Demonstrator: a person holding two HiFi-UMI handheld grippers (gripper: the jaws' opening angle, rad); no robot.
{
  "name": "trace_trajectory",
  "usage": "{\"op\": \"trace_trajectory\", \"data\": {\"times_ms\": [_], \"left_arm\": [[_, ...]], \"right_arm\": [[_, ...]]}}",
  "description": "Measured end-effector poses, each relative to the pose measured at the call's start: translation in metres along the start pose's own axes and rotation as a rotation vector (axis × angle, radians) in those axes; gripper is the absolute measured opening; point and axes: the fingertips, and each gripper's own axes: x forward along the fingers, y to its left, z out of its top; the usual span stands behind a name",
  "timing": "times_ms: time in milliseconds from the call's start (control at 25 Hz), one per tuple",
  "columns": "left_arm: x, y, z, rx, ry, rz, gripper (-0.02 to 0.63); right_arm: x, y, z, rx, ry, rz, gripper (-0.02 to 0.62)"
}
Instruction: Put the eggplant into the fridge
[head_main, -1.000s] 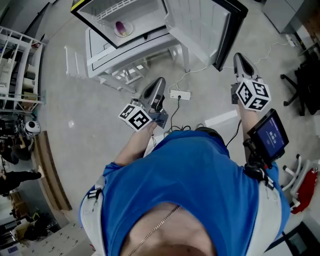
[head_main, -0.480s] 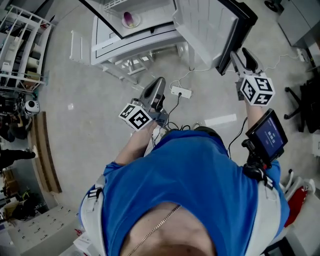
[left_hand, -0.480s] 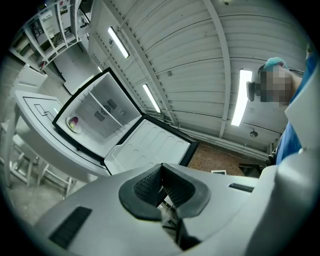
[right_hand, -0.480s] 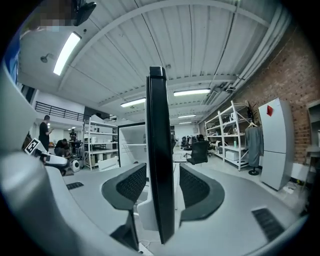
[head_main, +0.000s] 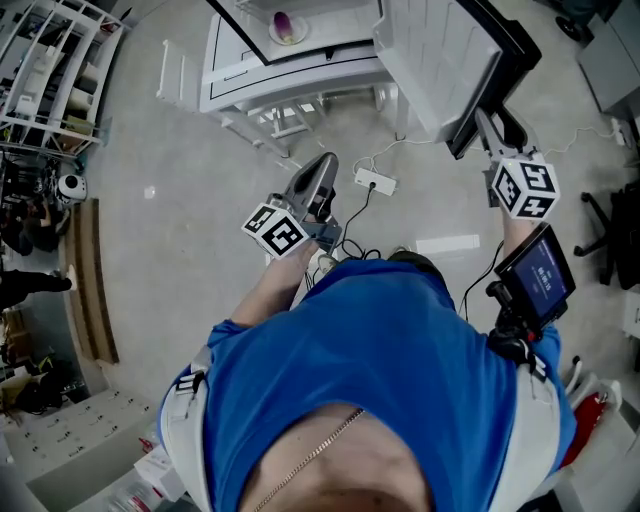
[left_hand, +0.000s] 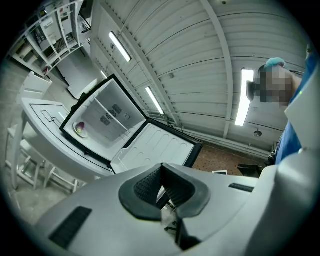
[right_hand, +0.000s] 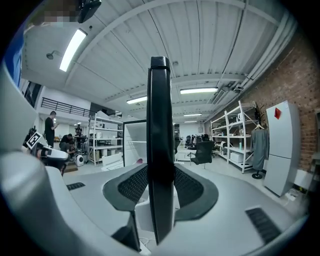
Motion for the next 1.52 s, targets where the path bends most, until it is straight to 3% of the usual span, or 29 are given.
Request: {"op": "trace_trajectory", "data": {"times_ms": [520,800,1520], "left_arm": [[-0.039,0.031,0.029,-0.001,-0.018,0.017,0.008],[-0.084,0.064,0.061,0.002,-0.05,0.031,0.008],[-0.181,0.123,0.128,0.021,-0.089,0.064,0.008]], "right_arm": [[0.014,0.079,-0.002,-0.015,0.027,0.009,0.167],[0.04,0.147,-0.002,-0.033,0.041,0.018,0.169],[0.098,0.242,0.006,-0.066,0.079,-0.076,0.175]]}}
